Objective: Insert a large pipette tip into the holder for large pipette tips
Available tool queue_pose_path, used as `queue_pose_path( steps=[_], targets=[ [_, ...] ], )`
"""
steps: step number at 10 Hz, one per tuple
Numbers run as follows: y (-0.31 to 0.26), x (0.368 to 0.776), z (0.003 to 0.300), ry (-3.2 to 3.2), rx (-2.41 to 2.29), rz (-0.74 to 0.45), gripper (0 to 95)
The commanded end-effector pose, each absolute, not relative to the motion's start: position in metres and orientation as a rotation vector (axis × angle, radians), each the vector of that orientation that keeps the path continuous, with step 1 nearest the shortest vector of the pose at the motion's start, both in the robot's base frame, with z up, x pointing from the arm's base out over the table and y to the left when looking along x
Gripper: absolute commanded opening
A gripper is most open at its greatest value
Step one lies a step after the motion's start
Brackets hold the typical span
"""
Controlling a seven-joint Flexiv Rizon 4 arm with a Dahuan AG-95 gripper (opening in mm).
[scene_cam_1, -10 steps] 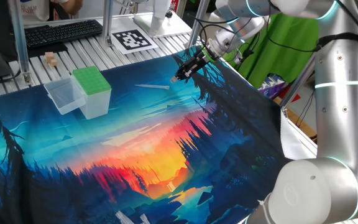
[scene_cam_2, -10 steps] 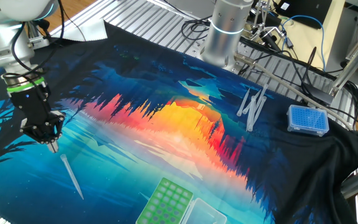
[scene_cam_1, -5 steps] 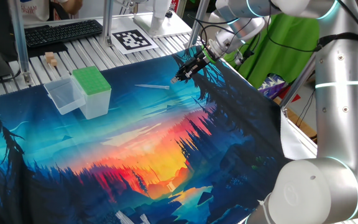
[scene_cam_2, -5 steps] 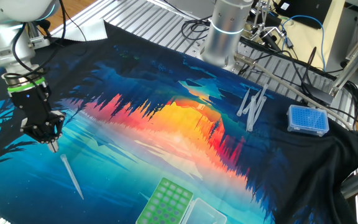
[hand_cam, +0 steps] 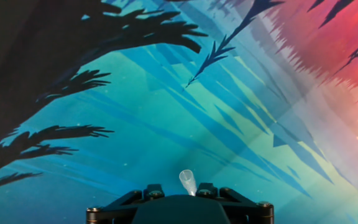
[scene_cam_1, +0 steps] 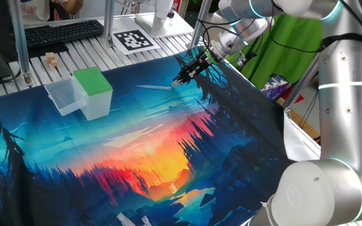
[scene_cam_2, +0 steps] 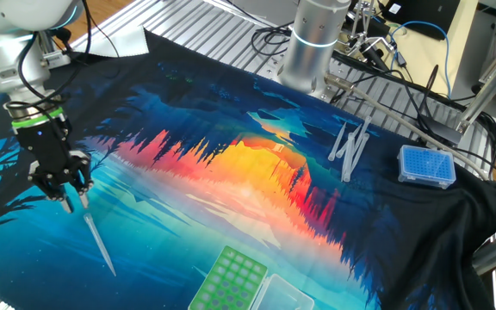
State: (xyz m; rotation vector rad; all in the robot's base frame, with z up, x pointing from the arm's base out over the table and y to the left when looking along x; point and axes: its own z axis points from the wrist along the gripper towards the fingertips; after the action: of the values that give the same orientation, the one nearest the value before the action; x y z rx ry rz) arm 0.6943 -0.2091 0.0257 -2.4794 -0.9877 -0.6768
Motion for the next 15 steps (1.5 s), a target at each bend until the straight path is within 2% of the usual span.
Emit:
queue_pose_path(
  steps=[1, 4, 15],
  targets=[
    [-0.202, 0.690, 0.025, -0.992, -2.475, -0.685, 38.0],
    [-0.195, 0.686, 0.027, -0.991, -2.477, -0.683, 38.0],
    [-0.197, 0.689, 0.014, -1.113, -2.411, -0.801, 38.0]
  ],
)
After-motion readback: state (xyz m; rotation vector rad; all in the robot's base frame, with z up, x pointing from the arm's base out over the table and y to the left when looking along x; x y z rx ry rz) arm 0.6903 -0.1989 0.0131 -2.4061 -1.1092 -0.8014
